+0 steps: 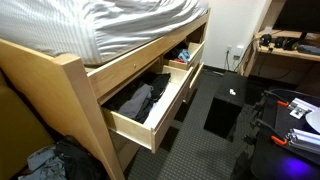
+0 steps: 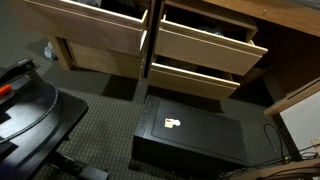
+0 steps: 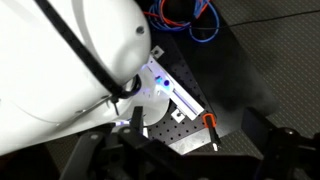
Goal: Close the top drawer on the left
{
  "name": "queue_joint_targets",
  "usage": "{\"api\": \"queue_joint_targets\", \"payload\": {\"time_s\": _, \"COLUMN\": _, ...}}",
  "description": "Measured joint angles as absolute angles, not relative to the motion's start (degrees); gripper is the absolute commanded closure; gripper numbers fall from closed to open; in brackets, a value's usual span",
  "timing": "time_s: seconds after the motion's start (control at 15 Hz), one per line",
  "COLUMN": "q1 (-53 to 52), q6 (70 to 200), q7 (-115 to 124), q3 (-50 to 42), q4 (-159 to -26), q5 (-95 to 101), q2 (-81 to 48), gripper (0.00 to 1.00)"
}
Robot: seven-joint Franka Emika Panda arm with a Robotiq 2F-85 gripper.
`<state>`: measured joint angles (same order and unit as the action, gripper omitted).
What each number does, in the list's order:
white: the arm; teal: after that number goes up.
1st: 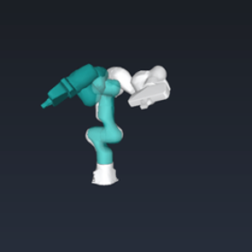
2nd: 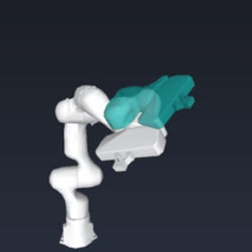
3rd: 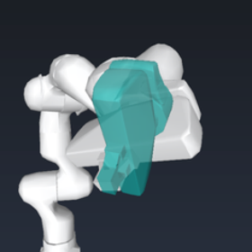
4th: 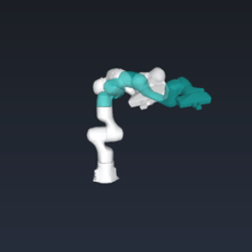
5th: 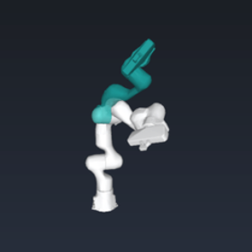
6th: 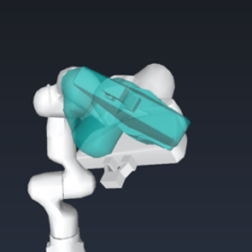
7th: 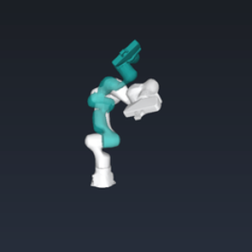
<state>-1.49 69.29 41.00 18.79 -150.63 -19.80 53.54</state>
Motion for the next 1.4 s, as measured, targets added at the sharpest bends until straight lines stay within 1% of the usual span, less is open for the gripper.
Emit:
{"api": "queue_joint_targets", "payload": {"time_s": 0.33, "q1": 0.7, "q6": 70.8, "q7": 54.3, "q3": 21.2, "q4": -150.0, "q5": -29.5, "q2": 55.8, "gripper": 0.0}}
{"api": "queue_joint_targets", "payload": {"time_s": 0.6, "q1": 1.0, "q6": 70.8, "q7": 55.7, "q3": 21.4, "q4": -150.0, "q5": -30.2, "q2": 55.8, "gripper": 0.0}}
{"api": "queue_joint_targets", "payload": {"time_s": 0.8, "q1": 2.7, "q6": 76.7, "q7": 59.8, "q3": 22.7, "q4": -150.5, "q5": -28.7, "q2": 55.0, "gripper": 0.0}}
{"api": "queue_joint_targets", "payload": {"time_s": 0.93, "q1": 5.9, "q6": 81.8, "q7": 59.8, "q3": 20.3, "q4": -154.0, "q5": -23.9, "q2": 55.6, "gripper": 0.0}}
{"api": "queue_joint_targets", "payload": {"time_s": 1.13, "q1": 10.5, "q6": 87.8, "q7": 59.6, "q3": 12.6, "q4": -160.6, "q5": -16.9, "q2": 57.1, "gripper": 0.0}}
{"api": "queue_joint_targets", "payload": {"time_s": 1.27, "q1": 13.7, "q6": 88.7, "q7": 60.8, "q3": 8.5, "q4": -161.2, "q5": -15.2, "q2": 57.5, "gripper": 0.0}}
{"api": "queue_joint_targets", "payload": {"time_s": 1.4, "q1": 14.6, "q6": 87.1, "q7": 64.5, "q3": 7.7, "q4": -160.4, "q5": -17.4, "q2": 57.8, "gripper": 0.0}}
